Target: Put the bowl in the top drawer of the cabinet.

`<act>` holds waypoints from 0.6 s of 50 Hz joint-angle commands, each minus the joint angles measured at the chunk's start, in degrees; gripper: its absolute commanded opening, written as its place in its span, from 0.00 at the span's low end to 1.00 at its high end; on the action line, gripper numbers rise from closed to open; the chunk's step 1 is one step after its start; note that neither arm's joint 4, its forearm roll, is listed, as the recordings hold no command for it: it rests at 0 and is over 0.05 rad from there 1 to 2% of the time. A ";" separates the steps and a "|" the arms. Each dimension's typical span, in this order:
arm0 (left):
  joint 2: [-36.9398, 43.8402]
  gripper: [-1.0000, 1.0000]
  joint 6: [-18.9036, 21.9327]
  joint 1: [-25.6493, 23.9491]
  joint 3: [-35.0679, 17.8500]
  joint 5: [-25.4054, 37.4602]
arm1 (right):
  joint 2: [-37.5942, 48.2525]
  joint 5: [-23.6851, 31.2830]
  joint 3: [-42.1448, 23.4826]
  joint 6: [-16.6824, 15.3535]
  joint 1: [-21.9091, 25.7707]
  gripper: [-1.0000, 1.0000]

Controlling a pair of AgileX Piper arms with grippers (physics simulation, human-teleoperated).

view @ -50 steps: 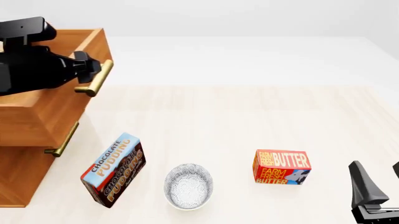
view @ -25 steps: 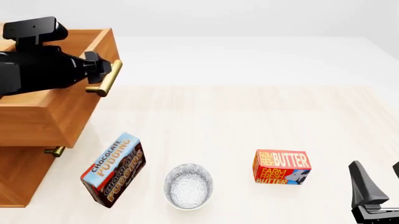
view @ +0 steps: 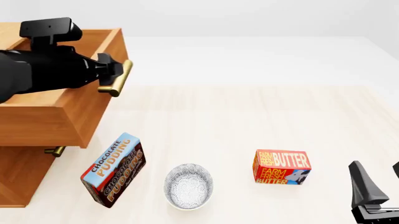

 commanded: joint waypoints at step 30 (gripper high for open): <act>0.85 1.00 -1.68 -8.55 -1.98 2.15 | 0.00 0.00 0.00 0.00 0.00 1.00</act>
